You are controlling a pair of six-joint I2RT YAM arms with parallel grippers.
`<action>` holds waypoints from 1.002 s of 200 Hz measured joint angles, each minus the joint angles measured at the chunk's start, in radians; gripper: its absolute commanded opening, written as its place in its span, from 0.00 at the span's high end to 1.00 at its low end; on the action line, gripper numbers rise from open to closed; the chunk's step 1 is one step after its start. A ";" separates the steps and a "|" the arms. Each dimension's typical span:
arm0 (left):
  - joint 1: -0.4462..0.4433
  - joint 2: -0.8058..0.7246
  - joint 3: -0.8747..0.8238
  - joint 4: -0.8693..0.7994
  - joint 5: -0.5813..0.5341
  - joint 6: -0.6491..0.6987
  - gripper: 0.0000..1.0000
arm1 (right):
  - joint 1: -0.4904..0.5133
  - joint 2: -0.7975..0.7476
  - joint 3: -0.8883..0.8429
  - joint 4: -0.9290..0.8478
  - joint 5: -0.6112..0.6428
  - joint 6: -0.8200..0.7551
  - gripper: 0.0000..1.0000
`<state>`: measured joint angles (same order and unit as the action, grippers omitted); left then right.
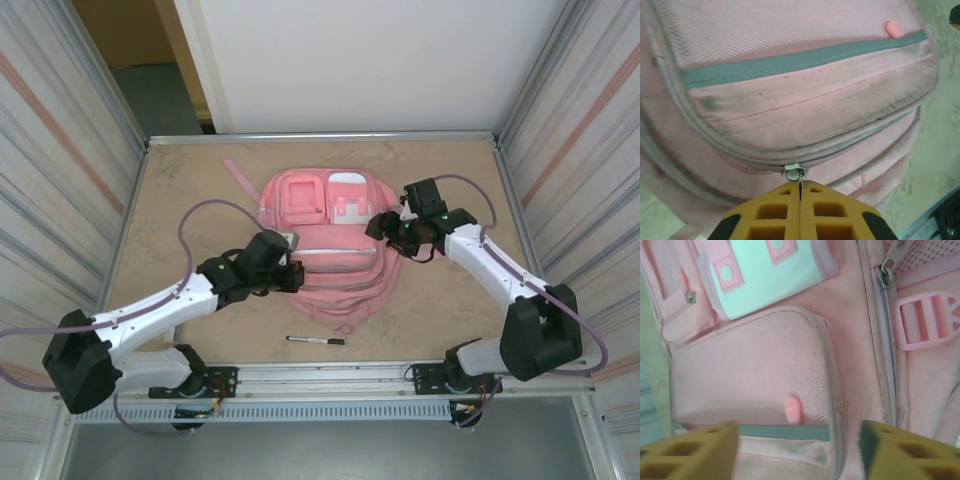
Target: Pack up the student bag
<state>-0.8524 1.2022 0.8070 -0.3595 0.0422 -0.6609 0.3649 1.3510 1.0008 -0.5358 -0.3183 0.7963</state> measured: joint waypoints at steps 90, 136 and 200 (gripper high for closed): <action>-0.099 0.198 0.085 0.097 0.064 -0.054 1.00 | 0.310 -0.108 -0.117 -0.065 0.148 0.485 0.29; -0.110 0.195 0.092 0.164 0.115 -0.061 1.00 | 0.322 -0.002 -0.080 -0.028 0.198 0.529 0.84; 0.061 0.096 0.039 0.126 0.114 0.018 1.00 | 0.320 -0.047 -0.080 -0.047 0.247 0.464 1.00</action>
<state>-0.7910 1.2980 0.8455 -0.2337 0.1566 -0.6430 0.6846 1.3045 0.9203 -0.5827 -0.0711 1.2606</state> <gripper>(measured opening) 0.048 0.056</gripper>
